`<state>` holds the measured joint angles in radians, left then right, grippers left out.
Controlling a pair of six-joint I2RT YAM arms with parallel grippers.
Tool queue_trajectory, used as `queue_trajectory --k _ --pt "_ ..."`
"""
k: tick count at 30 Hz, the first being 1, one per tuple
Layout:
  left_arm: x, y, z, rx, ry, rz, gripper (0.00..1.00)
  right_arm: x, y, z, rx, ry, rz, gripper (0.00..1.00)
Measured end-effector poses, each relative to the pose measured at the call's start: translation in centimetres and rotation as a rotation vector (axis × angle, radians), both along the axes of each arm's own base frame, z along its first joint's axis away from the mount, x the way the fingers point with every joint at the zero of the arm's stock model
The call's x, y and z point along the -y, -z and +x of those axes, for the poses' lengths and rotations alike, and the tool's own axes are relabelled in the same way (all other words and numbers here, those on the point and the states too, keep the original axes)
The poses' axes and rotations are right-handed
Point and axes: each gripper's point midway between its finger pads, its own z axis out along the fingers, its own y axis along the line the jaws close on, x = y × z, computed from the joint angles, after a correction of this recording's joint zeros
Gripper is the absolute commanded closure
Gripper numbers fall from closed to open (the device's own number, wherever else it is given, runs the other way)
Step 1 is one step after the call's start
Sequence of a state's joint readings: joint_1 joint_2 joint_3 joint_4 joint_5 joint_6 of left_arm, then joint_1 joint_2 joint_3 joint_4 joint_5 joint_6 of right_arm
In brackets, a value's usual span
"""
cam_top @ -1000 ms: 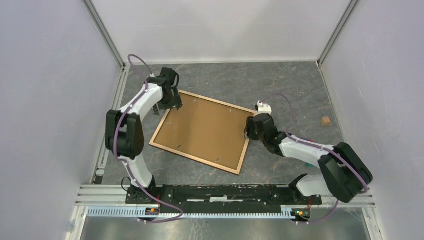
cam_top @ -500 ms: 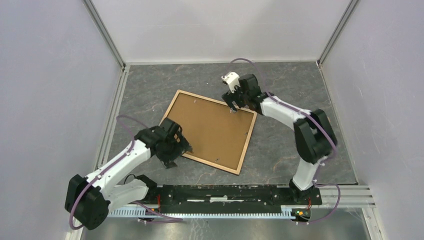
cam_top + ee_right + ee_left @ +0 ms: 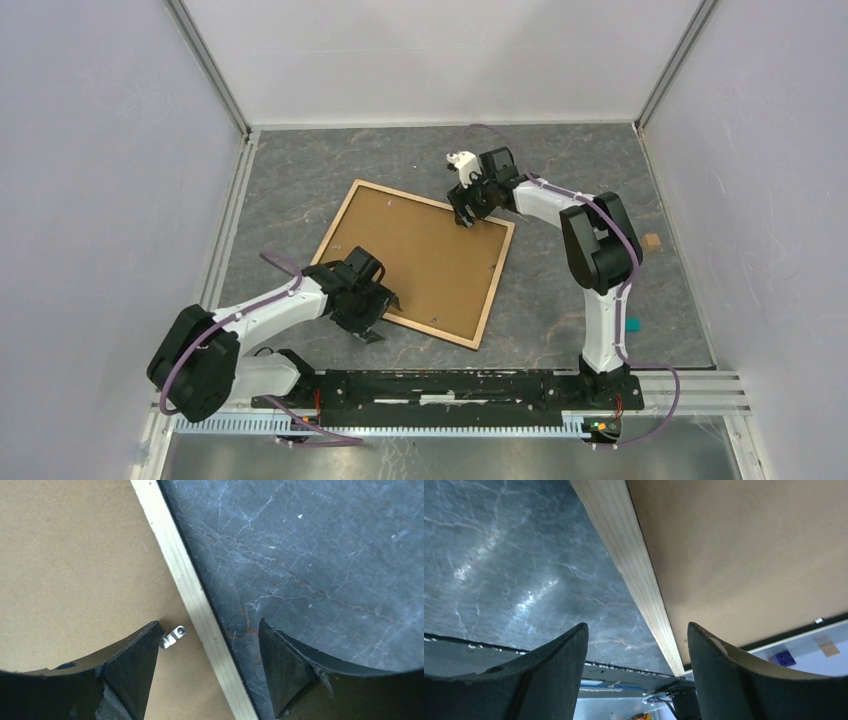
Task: Put the photo into the frame
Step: Adjust the photo frame at the center of the board.
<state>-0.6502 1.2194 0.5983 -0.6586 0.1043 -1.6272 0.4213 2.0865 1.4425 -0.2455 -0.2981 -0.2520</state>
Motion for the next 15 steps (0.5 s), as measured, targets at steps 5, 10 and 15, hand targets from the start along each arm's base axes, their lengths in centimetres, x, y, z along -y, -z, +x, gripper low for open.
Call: queue_trajectory --k 5,10,15 --pt "0.1 1.7 0.5 -0.015 -0.022 0.012 0.16 0.1 0.3 -2.0 -0.035 0.044 0.088 0.31" --pt "0.6 1.7 2.1 -0.030 -0.028 -0.017 0.27 1.2 0.4 -5.4 -0.082 0.134 0.184 0.36" --pt "-1.8 1.9 4.0 -0.036 0.065 0.079 0.33 4.0 0.4 -8.5 -0.106 0.304 0.240 0.34"
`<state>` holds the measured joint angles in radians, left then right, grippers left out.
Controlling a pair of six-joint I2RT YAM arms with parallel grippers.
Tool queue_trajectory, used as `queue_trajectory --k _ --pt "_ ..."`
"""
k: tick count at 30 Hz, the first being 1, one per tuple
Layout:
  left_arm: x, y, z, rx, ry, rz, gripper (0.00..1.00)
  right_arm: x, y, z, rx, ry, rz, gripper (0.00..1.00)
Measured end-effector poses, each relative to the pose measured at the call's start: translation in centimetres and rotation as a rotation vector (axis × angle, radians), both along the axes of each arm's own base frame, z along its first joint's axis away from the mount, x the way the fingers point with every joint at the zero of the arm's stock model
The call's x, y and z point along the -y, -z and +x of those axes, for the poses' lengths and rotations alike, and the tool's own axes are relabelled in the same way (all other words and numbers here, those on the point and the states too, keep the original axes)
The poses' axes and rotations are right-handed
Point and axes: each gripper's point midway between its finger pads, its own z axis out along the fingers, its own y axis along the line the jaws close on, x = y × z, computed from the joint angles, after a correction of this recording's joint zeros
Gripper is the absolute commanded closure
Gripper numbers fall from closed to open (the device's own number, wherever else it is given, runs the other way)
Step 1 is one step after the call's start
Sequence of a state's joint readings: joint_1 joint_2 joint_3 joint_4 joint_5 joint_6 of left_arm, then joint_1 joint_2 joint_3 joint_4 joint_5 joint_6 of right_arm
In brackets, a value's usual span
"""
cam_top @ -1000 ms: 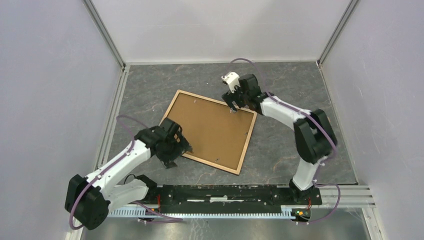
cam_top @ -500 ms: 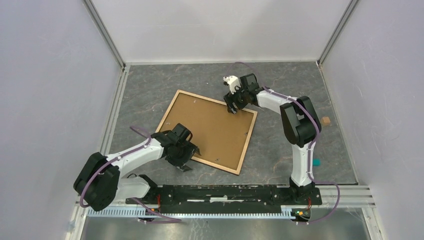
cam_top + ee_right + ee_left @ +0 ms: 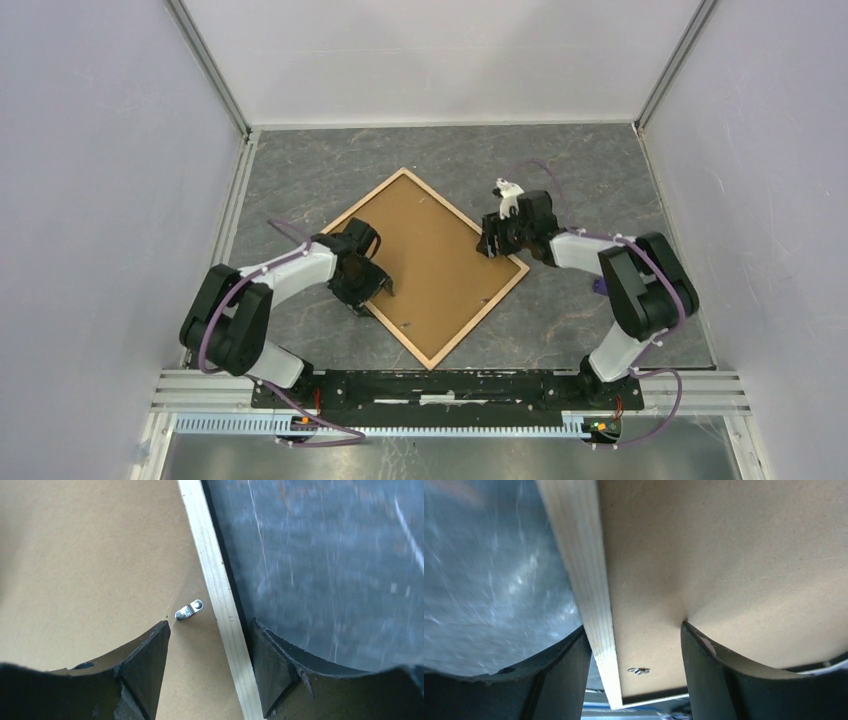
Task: Put the photo into the frame
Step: Adjust the photo frame at the center of the board.
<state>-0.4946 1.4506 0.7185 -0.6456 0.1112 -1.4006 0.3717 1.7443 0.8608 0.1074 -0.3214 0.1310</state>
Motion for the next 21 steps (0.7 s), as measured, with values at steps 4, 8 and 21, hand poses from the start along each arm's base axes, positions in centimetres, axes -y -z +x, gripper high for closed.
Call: queue_trajectory --k 4,8,21 --pt "-2.5 -0.2 3.4 0.075 0.153 0.127 0.31 1.3 -0.1 -3.5 -0.017 0.108 0.073 0.32" --pt "-4.2 -0.9 7.5 0.186 0.242 0.236 0.23 1.6 -0.4 -6.8 -0.061 0.170 0.154 0.27" --pt "-7.0 -2.2 11.0 0.289 0.359 0.331 0.41 2.9 -0.3 -5.3 -0.175 0.299 -0.090 0.25"
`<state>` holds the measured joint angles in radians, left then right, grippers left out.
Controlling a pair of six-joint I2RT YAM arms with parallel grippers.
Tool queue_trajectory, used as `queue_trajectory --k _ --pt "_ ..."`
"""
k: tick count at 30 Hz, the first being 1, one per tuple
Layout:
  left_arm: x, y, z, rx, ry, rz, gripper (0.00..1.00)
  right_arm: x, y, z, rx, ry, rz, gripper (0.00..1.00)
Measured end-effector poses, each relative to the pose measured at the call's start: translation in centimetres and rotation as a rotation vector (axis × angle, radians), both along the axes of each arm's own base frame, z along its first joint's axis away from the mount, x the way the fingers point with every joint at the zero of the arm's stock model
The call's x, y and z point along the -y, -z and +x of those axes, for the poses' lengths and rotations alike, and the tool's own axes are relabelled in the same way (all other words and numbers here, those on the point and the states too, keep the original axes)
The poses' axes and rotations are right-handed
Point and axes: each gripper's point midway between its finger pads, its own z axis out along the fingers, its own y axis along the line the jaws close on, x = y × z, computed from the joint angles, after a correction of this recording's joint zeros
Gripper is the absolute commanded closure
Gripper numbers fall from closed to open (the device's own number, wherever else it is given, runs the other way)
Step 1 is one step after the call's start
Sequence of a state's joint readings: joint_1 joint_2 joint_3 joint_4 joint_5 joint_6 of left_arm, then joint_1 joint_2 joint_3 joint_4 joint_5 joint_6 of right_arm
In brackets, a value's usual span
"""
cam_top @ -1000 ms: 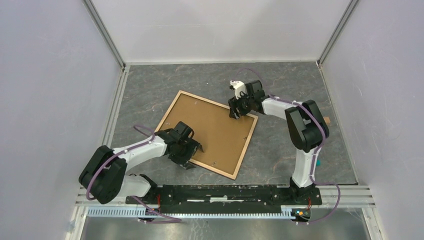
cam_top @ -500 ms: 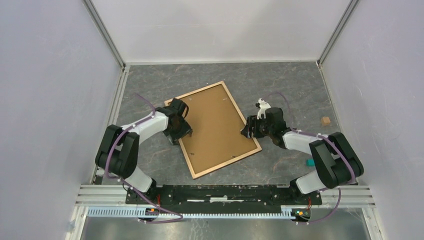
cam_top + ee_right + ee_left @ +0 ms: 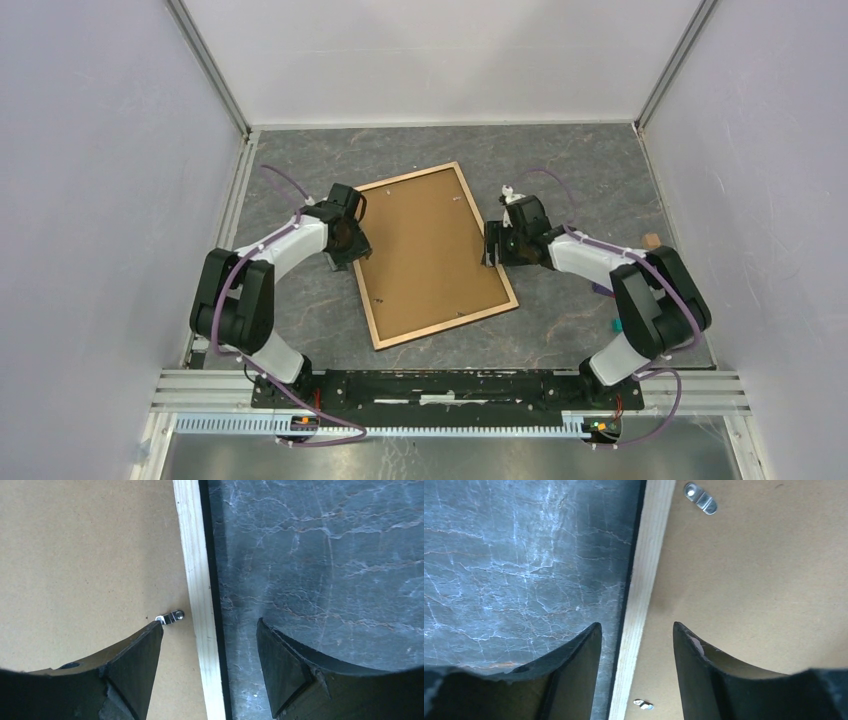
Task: Put the photo into the frame
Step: Adjust the photo frame at the center of the board, then install the photo frame at the center of the board.
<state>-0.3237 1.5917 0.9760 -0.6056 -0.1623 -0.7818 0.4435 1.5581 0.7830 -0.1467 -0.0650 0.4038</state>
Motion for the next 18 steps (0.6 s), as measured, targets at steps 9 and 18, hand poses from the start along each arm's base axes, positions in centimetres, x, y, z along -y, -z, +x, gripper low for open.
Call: queue_trajectory --k 9,18 --pt "-0.5 1.5 -1.3 -0.022 0.012 -0.003 0.53 -1.5 0.6 -0.2 -0.060 0.067 -0.092 0.24" --pt "-0.3 1.5 -1.1 0.003 0.013 -0.013 0.57 -1.3 0.4 -0.2 -0.037 0.160 -0.183 0.44"
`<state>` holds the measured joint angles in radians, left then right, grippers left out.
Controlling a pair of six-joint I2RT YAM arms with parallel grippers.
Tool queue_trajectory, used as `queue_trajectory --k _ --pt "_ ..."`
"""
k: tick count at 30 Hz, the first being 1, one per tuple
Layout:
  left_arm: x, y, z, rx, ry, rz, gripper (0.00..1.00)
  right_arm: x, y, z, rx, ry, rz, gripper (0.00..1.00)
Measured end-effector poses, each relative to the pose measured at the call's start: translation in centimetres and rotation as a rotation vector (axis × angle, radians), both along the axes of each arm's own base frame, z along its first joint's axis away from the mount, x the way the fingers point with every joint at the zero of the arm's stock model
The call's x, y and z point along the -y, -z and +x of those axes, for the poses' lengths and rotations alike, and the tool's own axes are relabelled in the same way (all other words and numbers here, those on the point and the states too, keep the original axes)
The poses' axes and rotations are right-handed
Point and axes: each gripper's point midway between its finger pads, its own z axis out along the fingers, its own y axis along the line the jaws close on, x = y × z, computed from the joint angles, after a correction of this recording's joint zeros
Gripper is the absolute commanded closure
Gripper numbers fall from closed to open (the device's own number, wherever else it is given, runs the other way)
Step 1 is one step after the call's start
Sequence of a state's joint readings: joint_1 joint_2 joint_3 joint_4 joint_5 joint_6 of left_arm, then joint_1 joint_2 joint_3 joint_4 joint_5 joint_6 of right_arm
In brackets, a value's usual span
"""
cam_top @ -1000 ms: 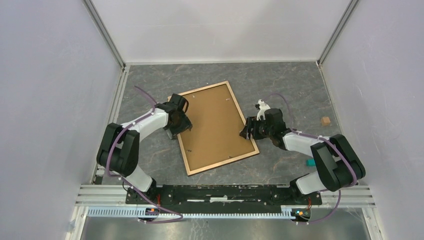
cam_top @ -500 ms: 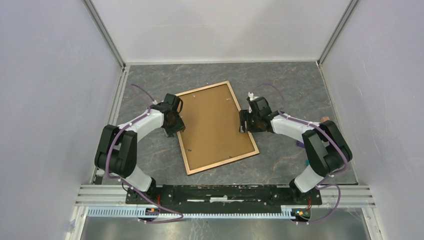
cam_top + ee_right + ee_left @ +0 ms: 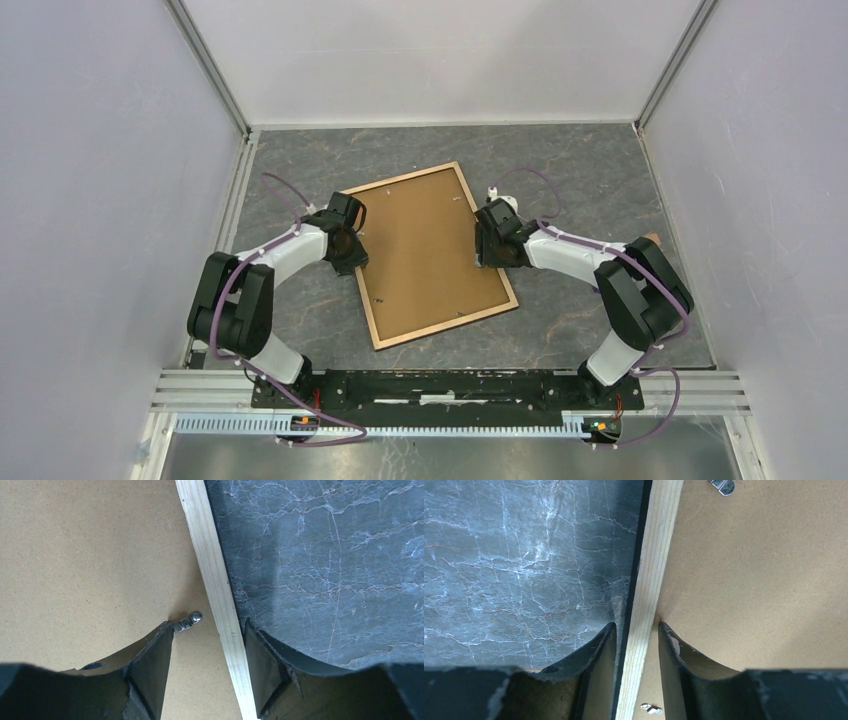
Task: Put the photo into the frame
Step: Install the photo frame at the center of the board.
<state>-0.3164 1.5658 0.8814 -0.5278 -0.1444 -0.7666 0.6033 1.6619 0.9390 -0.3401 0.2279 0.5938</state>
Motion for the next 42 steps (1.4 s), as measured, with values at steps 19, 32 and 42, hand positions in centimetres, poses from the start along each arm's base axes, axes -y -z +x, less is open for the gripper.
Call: queue_trajectory --k 19,32,42 --pt "0.1 0.0 0.5 0.034 -0.003 -0.008 0.60 1.1 -0.3 1.9 0.065 -0.269 -0.206 1.00" --pt "0.0 0.0 1.0 -0.007 -0.010 0.004 0.65 0.2 -0.4 1.6 0.142 -0.367 -0.124 0.49" --pt "0.6 -0.1 4.4 -0.092 -0.028 -0.005 0.78 -1.0 0.2 -3.0 0.200 -0.265 0.206 0.38"
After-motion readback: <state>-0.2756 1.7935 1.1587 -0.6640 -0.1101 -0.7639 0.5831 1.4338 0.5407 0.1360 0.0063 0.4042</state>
